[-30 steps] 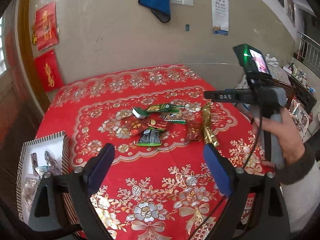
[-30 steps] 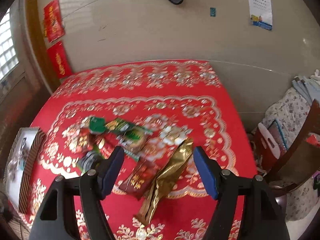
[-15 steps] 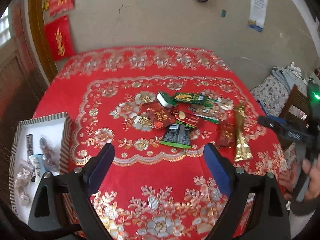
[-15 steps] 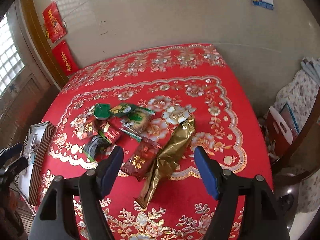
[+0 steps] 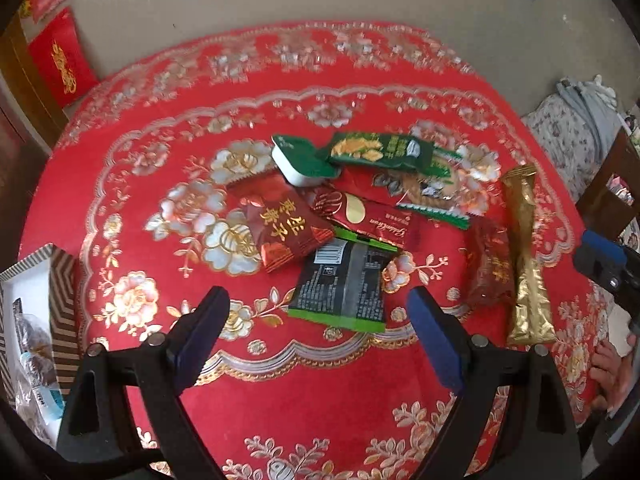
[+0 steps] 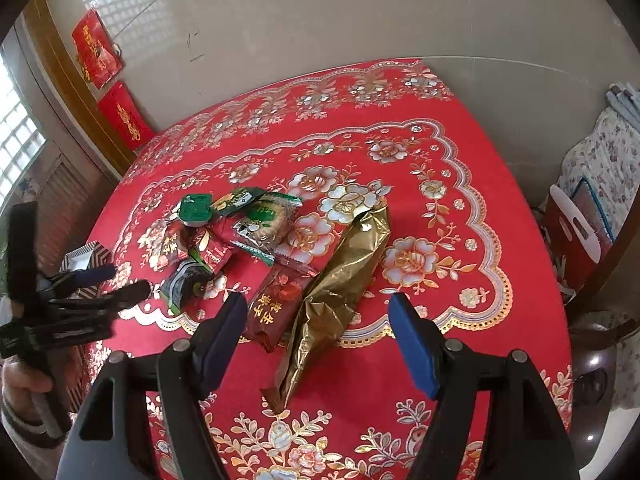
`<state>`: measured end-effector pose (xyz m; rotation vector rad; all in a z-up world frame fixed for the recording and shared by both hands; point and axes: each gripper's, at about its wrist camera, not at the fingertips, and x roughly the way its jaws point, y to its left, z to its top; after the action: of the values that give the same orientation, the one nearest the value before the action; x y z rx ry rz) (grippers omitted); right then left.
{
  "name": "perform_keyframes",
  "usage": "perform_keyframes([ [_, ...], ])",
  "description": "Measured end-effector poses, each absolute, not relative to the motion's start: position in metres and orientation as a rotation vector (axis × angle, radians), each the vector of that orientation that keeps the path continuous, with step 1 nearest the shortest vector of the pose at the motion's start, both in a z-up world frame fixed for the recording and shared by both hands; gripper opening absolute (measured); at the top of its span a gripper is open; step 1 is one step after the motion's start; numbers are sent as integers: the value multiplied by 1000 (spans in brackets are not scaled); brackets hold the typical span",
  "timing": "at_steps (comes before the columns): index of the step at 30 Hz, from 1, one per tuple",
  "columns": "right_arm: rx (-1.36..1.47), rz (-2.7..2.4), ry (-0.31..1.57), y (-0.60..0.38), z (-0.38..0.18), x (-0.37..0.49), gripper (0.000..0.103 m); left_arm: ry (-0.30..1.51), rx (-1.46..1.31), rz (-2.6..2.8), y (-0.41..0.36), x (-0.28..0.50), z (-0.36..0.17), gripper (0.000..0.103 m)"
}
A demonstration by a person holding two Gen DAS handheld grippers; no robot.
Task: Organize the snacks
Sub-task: 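Grasp the black-and-green packet with the left tool while the right tool grasps the gold bar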
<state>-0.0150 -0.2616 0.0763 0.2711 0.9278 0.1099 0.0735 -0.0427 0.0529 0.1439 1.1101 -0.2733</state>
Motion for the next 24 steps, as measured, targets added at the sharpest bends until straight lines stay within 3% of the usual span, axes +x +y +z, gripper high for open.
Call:
perform_keyframes([
  [11,281,117,941,-261,69,-7,73,1196,142,-358,-65,93,29,89],
  [20,321,81,986,-263,55,14,73,1181,215,-340,-73,91,23,51],
  [24,350,62,1016,-262,42,22,72,1172,197,-346,-72,90,24,47],
])
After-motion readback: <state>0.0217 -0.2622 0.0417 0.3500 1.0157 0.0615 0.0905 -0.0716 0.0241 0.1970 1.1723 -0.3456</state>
